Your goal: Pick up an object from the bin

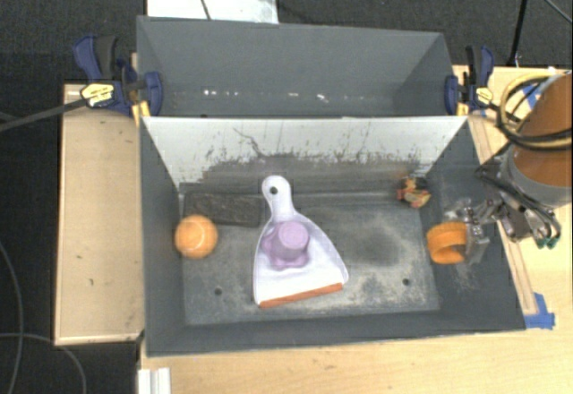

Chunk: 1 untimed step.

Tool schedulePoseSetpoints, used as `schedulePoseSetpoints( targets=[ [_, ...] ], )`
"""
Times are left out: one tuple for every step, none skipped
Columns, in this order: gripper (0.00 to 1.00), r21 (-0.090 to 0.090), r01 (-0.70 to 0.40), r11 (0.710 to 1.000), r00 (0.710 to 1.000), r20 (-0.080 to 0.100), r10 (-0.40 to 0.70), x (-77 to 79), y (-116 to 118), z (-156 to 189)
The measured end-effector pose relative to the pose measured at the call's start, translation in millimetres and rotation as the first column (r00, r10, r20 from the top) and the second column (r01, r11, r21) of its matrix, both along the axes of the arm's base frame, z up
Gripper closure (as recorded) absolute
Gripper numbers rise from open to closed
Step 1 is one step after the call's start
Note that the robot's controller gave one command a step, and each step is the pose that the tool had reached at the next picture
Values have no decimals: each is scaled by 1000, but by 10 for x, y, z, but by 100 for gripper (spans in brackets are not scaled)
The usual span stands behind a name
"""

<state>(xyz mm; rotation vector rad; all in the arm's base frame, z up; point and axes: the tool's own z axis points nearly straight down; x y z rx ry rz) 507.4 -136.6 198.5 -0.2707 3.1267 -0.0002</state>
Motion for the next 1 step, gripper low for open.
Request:
schedulePoseSetpoints(
  targets=[
    [100,1,9,1000,1000,-5,-9,28,-18,573]
  ],
)
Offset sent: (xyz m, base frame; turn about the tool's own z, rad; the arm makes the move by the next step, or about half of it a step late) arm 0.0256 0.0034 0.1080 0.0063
